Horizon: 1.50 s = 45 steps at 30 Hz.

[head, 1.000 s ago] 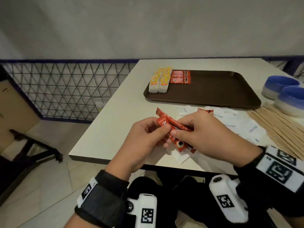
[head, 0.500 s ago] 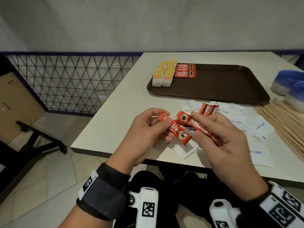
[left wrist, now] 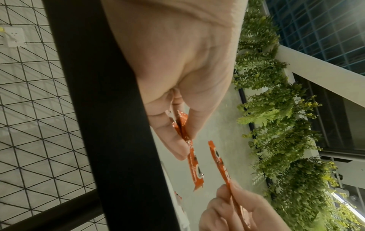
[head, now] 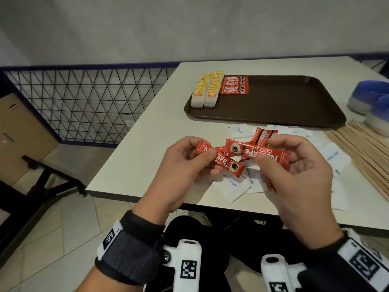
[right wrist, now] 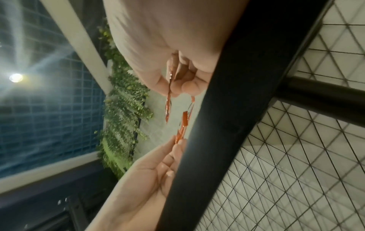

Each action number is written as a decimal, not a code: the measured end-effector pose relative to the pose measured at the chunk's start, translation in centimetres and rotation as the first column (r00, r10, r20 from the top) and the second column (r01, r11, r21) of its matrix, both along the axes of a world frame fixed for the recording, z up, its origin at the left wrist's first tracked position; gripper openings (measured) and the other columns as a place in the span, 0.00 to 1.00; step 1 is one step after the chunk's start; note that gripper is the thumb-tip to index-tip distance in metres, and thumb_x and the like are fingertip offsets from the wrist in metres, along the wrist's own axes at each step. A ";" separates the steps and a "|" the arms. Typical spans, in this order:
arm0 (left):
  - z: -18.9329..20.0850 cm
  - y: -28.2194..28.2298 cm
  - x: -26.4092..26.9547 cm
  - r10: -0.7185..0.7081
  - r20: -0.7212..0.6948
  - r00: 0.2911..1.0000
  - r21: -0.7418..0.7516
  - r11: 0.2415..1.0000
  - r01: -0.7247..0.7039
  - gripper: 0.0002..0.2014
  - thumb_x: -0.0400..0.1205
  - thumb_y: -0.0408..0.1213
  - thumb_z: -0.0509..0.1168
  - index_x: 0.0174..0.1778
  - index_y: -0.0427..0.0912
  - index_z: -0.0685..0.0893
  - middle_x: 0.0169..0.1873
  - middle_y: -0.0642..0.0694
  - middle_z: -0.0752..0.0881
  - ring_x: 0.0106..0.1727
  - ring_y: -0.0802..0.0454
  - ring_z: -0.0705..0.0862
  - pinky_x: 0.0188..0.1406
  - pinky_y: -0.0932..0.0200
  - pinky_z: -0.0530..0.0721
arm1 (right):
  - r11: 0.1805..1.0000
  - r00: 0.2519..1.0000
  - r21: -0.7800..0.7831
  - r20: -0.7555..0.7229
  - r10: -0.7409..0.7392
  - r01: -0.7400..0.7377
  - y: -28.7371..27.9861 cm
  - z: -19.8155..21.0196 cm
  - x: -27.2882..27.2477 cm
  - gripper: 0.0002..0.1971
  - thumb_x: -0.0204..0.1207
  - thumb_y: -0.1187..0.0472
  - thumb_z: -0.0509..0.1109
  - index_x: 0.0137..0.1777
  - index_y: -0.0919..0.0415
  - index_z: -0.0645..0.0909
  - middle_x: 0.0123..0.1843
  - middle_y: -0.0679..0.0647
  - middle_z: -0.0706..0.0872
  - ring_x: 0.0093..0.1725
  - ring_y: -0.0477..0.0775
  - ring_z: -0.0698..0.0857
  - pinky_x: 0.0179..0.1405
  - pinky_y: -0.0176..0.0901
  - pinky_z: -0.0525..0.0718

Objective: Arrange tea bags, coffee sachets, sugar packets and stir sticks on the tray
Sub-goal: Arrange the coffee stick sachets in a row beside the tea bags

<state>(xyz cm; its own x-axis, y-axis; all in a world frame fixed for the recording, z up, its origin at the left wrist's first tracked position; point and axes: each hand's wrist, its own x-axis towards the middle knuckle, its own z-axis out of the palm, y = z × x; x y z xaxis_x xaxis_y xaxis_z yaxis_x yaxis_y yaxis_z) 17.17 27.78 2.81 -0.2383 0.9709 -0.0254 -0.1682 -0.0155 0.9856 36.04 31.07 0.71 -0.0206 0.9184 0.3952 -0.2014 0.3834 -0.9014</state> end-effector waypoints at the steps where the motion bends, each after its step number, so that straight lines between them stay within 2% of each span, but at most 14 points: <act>1: -0.1 0.0 0.0 0.000 -0.008 1.000 0.004 1.000 0.000 0.12 0.83 0.28 0.69 0.56 0.23 0.78 0.48 0.20 0.87 0.38 0.38 0.85 0.34 0.55 0.89 | 0.999 0.999 -0.043 -0.048 0.014 -0.016 0.2 0.1 0.2 0.16 0.76 0.74 0.77 0.47 0.49 0.87 0.43 0.54 0.93 0.39 0.50 0.90 0.34 0.41 0.87; 4: -0.3 0.0 -0.1 -0.027 -0.024 0.999 0.020 0.999 0.028 0.10 0.83 0.30 0.70 0.56 0.27 0.81 0.42 0.22 0.86 0.34 0.42 0.85 0.40 0.48 0.89 | 0.993 0.975 -0.104 -0.220 0.031 -0.056 0.5 0.3 0.7 0.16 0.77 0.80 0.70 0.43 0.56 0.86 0.44 0.56 0.91 0.45 0.53 0.92 0.38 0.41 0.90; 7: -0.5 0.0 -0.2 -0.051 -0.037 0.998 0.034 0.998 0.053 0.09 0.82 0.30 0.72 0.54 0.30 0.82 0.38 0.31 0.86 0.31 0.43 0.83 0.48 0.38 0.88 | 0.991 0.954 -0.126 -0.301 0.003 -0.043 0.7 0.2 1.1 0.15 0.77 0.80 0.66 0.44 0.59 0.86 0.44 0.60 0.88 0.50 0.61 0.91 0.41 0.44 0.90; 12: -0.5 0.0 -0.3 -0.053 -0.071 0.996 0.030 0.998 0.055 0.10 0.80 0.31 0.73 0.54 0.31 0.83 0.41 0.33 0.87 0.32 0.45 0.86 0.54 0.30 0.88 | 0.994 0.973 -0.108 -0.231 0.003 -0.028 0.2 0.7 0.7 0.20 0.80 0.79 0.69 0.63 0.57 0.81 0.43 0.51 0.91 0.46 0.51 0.92 0.39 0.44 0.91; 16: -0.7 0.0 -0.3 -0.066 -0.059 0.996 0.036 0.997 0.068 0.11 0.80 0.30 0.74 0.54 0.30 0.83 0.43 0.32 0.86 0.32 0.47 0.86 0.52 0.41 0.87 | 0.997 0.998 0.034 0.011 0.064 -0.064 -0.5 0.2 -0.3 0.23 0.73 0.68 0.79 0.65 0.49 0.82 0.48 0.54 0.93 0.50 0.53 0.92 0.49 0.46 0.92; 20: -0.7 -0.2 -0.3 -0.076 -0.071 0.995 0.057 0.995 0.080 0.14 0.74 0.32 0.76 0.53 0.33 0.85 0.48 0.33 0.88 0.39 0.48 0.90 0.46 0.52 0.90 | 0.994 0.965 0.082 0.258 0.045 -0.068 -0.4 -0.3 -0.8 0.18 0.75 0.68 0.80 0.54 0.41 0.88 0.51 0.45 0.93 0.54 0.49 0.92 0.56 0.48 0.91; 23: -0.7 -0.3 -0.3 -0.108 -0.118 0.987 0.073 0.990 0.117 0.14 0.74 0.30 0.76 0.54 0.34 0.86 0.52 0.32 0.89 0.46 0.47 0.91 0.48 0.54 0.91 | 0.995 0.960 0.056 0.274 0.064 -0.082 -0.1 -0.6 -0.9 0.17 0.76 0.68 0.80 0.53 0.42 0.89 0.50 0.46 0.94 0.54 0.49 0.92 0.57 0.53 0.91; 26: -0.8 -0.4 -0.4 -0.148 -0.130 0.980 0.092 0.983 0.160 0.13 0.76 0.25 0.75 0.55 0.32 0.86 0.49 0.38 0.90 0.47 0.49 0.90 0.48 0.56 0.91 | 0.997 0.954 0.026 0.296 0.057 -0.067 0.3 -0.8 -0.9 0.13 0.76 0.66 0.81 0.52 0.45 0.90 0.49 0.45 0.94 0.53 0.48 0.93 0.57 0.59 0.91; 30: -0.7 -0.5 -0.3 -0.171 -0.124 0.977 0.098 0.978 0.183 0.15 0.74 0.28 0.77 0.56 0.32 0.86 0.50 0.39 0.90 0.49 0.49 0.91 0.49 0.59 0.89 | 0.998 0.936 0.020 0.347 0.048 -0.059 0.1 -0.7 -1.0 0.09 0.75 0.60 0.81 0.53 0.46 0.90 0.48 0.42 0.93 0.52 0.47 0.92 0.53 0.55 0.92; 33: -0.8 -0.5 -0.3 -0.150 -0.163 0.975 0.100 0.981 0.168 0.13 0.76 0.33 0.76 0.55 0.33 0.87 0.50 0.34 0.90 0.49 0.46 0.90 0.50 0.54 0.90 | 0.991 0.911 0.088 0.410 0.053 -0.097 -0.2 -0.6 -1.3 0.07 0.78 0.59 0.79 0.54 0.48 0.91 0.48 0.43 0.93 0.51 0.48 0.92 0.51 0.53 0.92; 35: -0.9 -0.4 -0.2 -0.131 -0.167 0.977 0.099 0.984 0.149 0.10 0.79 0.30 0.74 0.54 0.31 0.87 0.50 0.32 0.90 0.48 0.45 0.90 0.49 0.53 0.90 | 0.984 0.900 0.152 0.435 0.018 -0.093 -0.2 -0.7 -1.3 0.05 0.79 0.59 0.78 0.53 0.50 0.91 0.48 0.43 0.92 0.50 0.50 0.91 0.48 0.53 0.91; 38: -0.9 -0.4 -0.2 -0.073 -0.073 0.995 0.111 0.990 0.081 0.07 0.81 0.26 0.71 0.53 0.28 0.85 0.48 0.31 0.90 0.45 0.45 0.90 0.44 0.56 0.91 | 0.979 0.900 0.202 0.432 -0.053 -0.040 -0.2 -0.7 -1.2 0.06 0.79 0.58 0.77 0.53 0.46 0.90 0.48 0.42 0.90 0.48 0.49 0.89 0.43 0.45 0.88; 41: -0.8 -0.4 -0.3 -0.007 0.012 1.000 0.114 0.993 0.006 0.09 0.80 0.28 0.71 0.53 0.28 0.84 0.48 0.31 0.91 0.44 0.47 0.91 0.44 0.58 0.92 | 0.992 0.920 0.125 0.391 -0.025 -0.027 -0.2 -1.0 -1.1 0.08 0.78 0.56 0.79 0.53 0.42 0.88 0.48 0.44 0.90 0.45 0.48 0.88 0.40 0.42 0.86; 45: -0.7 -0.5 -0.2 -0.013 0.086 0.996 0.124 0.992 0.002 0.13 0.76 0.34 0.73 0.52 0.29 0.85 0.49 0.29 0.90 0.43 0.46 0.91 0.42 0.60 0.92 | 0.996 0.949 0.008 0.306 0.080 -0.086 0.0 -0.9 -1.0 0.06 0.78 0.58 0.79 0.52 0.46 0.91 0.45 0.49 0.93 0.42 0.54 0.92 0.41 0.56 0.93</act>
